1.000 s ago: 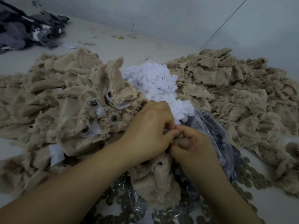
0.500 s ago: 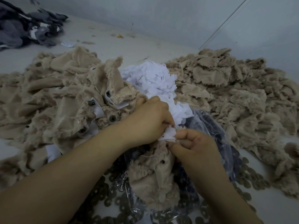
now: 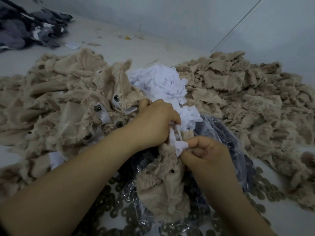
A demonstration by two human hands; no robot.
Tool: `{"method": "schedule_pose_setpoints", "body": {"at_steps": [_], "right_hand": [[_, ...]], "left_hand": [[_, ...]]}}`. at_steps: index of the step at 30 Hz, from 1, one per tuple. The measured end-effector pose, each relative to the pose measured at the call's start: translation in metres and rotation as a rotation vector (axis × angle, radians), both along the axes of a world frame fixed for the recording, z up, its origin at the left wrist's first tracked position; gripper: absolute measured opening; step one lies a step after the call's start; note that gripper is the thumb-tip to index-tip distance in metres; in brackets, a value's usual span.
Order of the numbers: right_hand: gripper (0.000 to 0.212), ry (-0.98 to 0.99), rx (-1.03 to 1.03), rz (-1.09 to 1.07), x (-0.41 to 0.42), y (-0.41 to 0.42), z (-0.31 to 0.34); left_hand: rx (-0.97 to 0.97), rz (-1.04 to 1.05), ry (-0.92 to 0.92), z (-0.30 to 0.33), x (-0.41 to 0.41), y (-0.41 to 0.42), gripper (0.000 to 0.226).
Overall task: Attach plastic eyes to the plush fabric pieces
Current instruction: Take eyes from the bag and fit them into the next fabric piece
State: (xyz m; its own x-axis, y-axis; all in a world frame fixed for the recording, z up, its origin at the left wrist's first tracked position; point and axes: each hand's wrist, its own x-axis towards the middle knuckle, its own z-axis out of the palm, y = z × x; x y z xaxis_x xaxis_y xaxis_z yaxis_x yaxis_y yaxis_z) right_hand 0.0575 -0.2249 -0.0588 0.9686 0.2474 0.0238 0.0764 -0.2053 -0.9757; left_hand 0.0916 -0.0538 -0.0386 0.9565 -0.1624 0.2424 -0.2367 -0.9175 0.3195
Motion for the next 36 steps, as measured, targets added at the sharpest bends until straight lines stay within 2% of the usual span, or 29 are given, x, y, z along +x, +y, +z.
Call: {"method": "schedule_pose_setpoints", "body": {"at_steps": [13,17,20,22,24,25,27,29,30,33,36], "right_hand": [[0.017,-0.017,0.026,0.011,0.0,-0.002,-0.001],[0.016,-0.036,0.028,0.09,-0.003,0.0,0.003],[0.016,-0.05,0.025,0.1,-0.004,0.0,0.002],[0.017,-0.053,0.039,0.06,-0.001,-0.001,-0.001],[0.019,-0.038,0.054,0.029,-0.001,0.0,-0.001],[0.019,-0.034,0.054,0.023,-0.001,0.0,0.0],[0.014,-0.03,0.056,0.032,-0.001,0.0,0.0],[0.014,-0.035,0.054,0.051,-0.002,0.0,0.0],[0.015,-0.037,0.052,0.058,-0.003,0.0,0.0],[0.015,-0.029,0.053,0.056,-0.003,0.0,0.0],[0.02,-0.011,0.026,0.058,-0.002,0.001,0.001]], "left_hand": [[0.043,0.128,-0.24,-0.014,0.024,0.01,0.027],[0.144,0.177,-0.103,-0.012,0.024,0.011,0.028],[0.146,0.187,-0.044,-0.008,0.023,0.011,0.026],[-0.004,0.117,-0.162,-0.012,0.018,0.014,0.029],[-0.275,0.031,-0.29,-0.008,0.002,0.013,0.028],[-0.378,-0.011,-0.294,-0.003,-0.008,0.012,0.025],[-0.451,-0.113,-0.128,0.006,-0.027,0.01,0.018],[-0.449,-0.17,0.098,0.008,-0.041,0.009,0.03],[-0.475,-0.175,0.163,0.007,-0.045,0.009,0.028],[-0.625,-0.14,0.172,0.001,-0.051,0.007,0.01],[-0.669,-0.097,0.157,-0.003,-0.051,0.011,0.009]]}}
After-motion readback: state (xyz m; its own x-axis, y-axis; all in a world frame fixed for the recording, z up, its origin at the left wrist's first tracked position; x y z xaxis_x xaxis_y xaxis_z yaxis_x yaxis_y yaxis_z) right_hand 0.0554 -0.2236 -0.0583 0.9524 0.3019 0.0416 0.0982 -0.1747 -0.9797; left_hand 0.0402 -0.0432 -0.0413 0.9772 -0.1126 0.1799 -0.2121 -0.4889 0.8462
